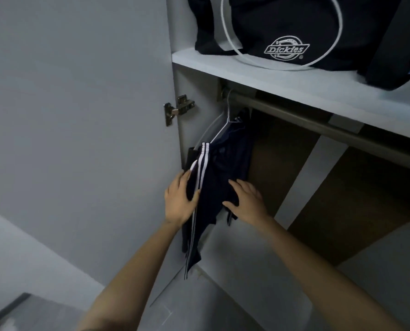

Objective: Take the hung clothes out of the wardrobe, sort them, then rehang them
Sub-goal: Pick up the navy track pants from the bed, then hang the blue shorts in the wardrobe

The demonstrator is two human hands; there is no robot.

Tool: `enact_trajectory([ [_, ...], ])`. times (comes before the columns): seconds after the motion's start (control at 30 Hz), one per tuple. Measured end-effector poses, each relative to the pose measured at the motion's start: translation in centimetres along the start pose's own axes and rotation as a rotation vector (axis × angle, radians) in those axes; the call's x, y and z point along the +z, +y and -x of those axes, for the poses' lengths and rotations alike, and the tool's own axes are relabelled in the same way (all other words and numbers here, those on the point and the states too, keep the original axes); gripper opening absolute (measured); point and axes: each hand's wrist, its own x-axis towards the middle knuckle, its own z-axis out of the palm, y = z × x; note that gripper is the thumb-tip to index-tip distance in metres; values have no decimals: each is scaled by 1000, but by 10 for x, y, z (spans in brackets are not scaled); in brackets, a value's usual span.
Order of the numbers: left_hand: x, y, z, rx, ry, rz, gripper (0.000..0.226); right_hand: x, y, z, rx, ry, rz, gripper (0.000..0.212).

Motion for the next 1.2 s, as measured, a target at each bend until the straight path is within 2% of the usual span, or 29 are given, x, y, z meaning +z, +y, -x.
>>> enact_trajectory([
  [0.13, -25, -29, 37, 25, -134, -57, 67, 24, -41, 1, -36, -32, 24, 69],
  [0.23, -47, -51, 69, -59, -173, -61, 65, 44, -76, 8, -88, -49, 33, 66],
  [0.5, -115, -111, 184, -157, -166, -31, 59, 97, -184, 66, -183, -159, 47, 61],
  [0.7, -173, -152, 277, -161, -160, -55, 69, 137, -263, 136, -203, -207, 68, 61],
  [0.8, -206, -169, 321, -183, -133, -40, 68, 155, -300, 167, -208, -247, 57, 63],
  [0.9, -250, -194, 369, -235, -60, -44, 68, 173, -350, 199, -288, -290, 57, 59],
  [1.2, -372, -265, 510, -565, 152, -228, 73, 229, -511, 271, -634, -388, 89, 64],
])
